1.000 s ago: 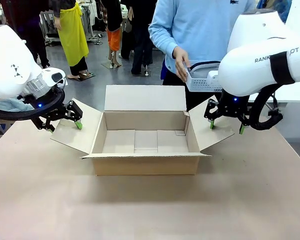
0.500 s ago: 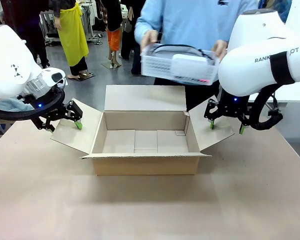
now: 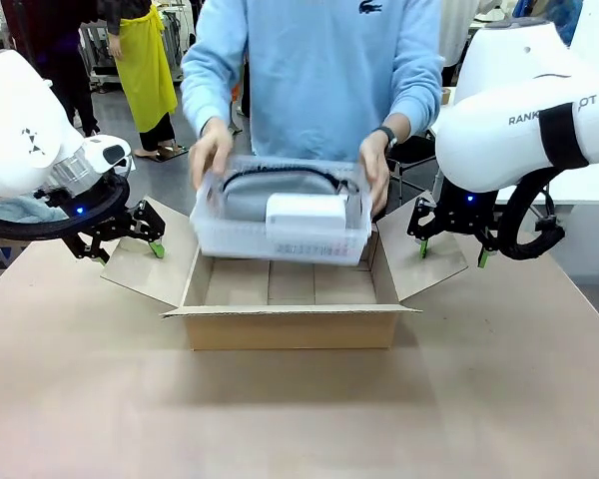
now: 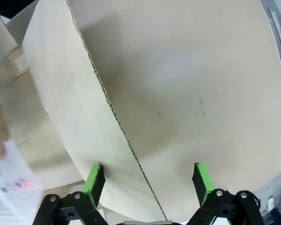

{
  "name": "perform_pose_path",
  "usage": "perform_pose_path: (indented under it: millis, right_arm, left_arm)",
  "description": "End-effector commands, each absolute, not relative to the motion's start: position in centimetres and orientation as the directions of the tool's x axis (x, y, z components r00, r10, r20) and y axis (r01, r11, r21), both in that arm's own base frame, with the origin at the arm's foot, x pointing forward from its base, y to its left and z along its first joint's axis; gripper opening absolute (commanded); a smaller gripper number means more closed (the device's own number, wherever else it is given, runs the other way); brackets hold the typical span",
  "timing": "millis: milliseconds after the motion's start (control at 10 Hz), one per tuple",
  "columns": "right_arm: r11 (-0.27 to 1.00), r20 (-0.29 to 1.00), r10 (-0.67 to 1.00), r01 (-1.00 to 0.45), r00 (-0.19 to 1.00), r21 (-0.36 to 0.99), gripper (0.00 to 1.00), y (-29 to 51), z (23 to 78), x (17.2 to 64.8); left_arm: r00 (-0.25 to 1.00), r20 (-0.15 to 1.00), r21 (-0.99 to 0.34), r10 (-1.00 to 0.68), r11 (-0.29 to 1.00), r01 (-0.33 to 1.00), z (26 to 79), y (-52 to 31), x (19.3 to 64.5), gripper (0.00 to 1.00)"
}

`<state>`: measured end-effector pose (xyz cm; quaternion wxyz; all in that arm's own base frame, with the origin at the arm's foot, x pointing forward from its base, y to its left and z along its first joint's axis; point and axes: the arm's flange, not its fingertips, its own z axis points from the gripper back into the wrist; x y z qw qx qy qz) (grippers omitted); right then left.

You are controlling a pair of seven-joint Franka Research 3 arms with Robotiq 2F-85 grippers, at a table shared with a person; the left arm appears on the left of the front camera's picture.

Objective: Pack the gift set into the box.
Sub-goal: Lift both hands away from the flaps of the Package Box.

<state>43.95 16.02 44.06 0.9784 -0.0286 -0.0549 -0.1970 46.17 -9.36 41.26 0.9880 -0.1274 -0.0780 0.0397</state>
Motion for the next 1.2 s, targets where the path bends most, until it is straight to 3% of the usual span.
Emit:
perform_pose_path:
  millis: [0, 900, 1000, 1100]
  right_arm:
    - [0.918, 0.133, -0.382, 0.392, 0.914, -0.060, 1.00, 16.1, 44.4, 44.4]
    - [0.918, 0.133, -0.382, 0.392, 0.914, -0.060, 1.00, 16.1, 44.4, 44.4]
    - [0.921, 0.119, -0.382, 0.389, 0.916, -0.034, 1.00, 16.0, 44.1, 44.0]
    - [0.963, 0.075, -0.264, 0.257, 0.962, 0.082, 1.00, 15.4, 46.2, 42.8]
  left_arm:
    - [0.984, 0.144, -0.246, 0.105, 0.967, -0.067, 41.4, -9.3, 46.1, 1.00]
    - [0.984, 0.144, -0.246, 0.105, 0.967, -0.067, 41.4, -9.3, 46.1, 1.00]
    - [0.985, 0.144, -0.258, 0.098, 0.964, -0.059, 41.3, -9.4, 46.2, 1.00]
    - [0.993, 0.113, -0.370, 0.013, 0.929, 0.030, 43.7, -9.0, 44.7, 1.00]
